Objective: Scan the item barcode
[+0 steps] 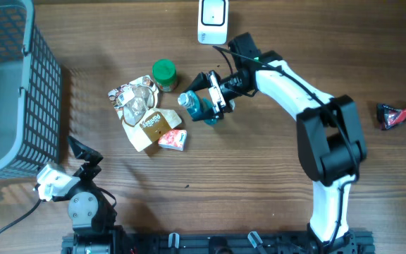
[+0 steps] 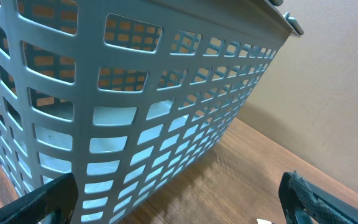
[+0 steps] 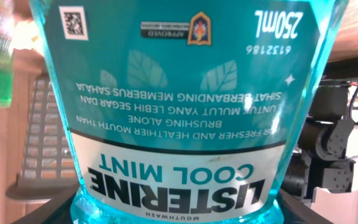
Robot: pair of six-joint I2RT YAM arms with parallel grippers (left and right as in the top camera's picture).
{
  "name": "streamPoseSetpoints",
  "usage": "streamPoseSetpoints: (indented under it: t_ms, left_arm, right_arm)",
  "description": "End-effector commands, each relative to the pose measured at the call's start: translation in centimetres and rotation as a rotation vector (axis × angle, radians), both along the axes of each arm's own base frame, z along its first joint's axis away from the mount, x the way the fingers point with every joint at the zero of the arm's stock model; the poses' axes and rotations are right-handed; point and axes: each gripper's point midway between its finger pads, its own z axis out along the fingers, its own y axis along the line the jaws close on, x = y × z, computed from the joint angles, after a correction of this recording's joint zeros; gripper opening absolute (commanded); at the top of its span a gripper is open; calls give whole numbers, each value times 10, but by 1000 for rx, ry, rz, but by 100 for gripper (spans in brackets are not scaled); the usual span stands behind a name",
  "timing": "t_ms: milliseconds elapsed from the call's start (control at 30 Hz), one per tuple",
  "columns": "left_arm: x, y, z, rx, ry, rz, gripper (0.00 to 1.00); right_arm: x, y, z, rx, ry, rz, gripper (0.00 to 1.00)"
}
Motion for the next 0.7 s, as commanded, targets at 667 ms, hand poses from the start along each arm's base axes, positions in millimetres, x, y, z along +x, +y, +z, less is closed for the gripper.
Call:
streamPoseSetpoints:
  t_ms: [667]
  left_arm:
    - [-2,2,-1,1,2,11,100]
  right_arm:
    - [45,-41,-28,43,-739,205,100]
